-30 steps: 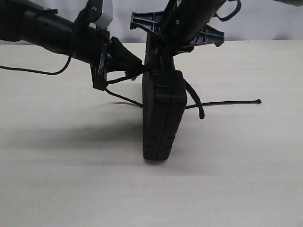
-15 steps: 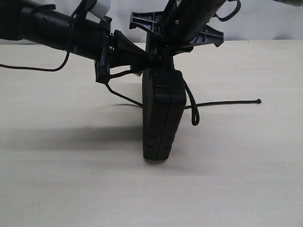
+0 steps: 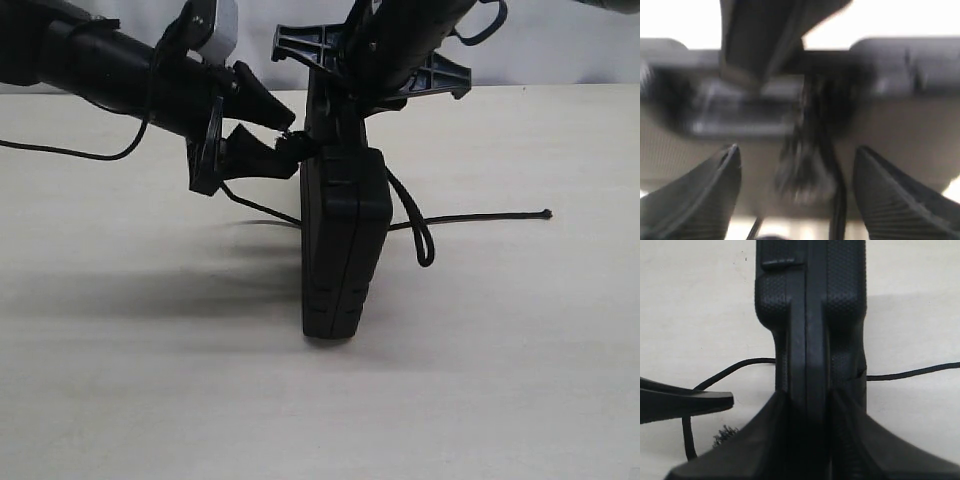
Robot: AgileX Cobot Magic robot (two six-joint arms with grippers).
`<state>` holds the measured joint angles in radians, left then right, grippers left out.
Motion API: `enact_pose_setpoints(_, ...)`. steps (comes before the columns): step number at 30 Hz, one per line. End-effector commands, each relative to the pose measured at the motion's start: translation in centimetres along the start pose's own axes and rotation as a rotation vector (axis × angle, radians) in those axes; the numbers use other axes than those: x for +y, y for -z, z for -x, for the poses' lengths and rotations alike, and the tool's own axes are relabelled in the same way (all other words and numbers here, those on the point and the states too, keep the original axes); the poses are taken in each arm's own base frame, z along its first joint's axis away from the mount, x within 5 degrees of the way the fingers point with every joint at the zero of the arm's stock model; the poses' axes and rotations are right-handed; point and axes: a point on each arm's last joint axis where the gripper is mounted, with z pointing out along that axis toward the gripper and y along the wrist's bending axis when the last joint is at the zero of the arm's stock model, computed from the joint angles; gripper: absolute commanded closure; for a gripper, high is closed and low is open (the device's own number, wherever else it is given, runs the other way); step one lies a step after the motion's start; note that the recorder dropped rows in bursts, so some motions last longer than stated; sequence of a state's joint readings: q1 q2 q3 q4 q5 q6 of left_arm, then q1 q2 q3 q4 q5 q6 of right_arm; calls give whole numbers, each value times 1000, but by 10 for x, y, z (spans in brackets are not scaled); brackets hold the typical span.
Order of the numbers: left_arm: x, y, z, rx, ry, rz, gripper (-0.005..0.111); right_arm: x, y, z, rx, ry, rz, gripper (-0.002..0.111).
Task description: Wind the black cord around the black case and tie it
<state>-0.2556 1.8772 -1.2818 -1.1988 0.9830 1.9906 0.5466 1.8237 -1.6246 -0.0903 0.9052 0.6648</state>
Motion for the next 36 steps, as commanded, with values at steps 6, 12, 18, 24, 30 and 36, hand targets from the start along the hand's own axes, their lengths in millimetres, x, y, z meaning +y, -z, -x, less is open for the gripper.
enact_pose_setpoints(6,1,7,-5,133,-96,31,54,4,4,3,-35,-8,36,104)
enact_pose_setpoints(12,1,5,-1,74,15,36,107,4,4,4,-39,-8,39,104)
enact_pose_setpoints(18,-2,5,4,25,39,1,107,4,4,4,-39,-8,39,104)
enact_pose_setpoints(24,-12,-9,16,-1,25,-32,107,4,4,4,-39,-8,39,104)
enact_pose_setpoints(30,-15,-21,22,32,-13,-2,107,4,4,4,-39,-8,39,104)
enact_pose_setpoints(36,-16,-20,28,-25,46,-3,92,4,4,4,-39,-8,39,104)
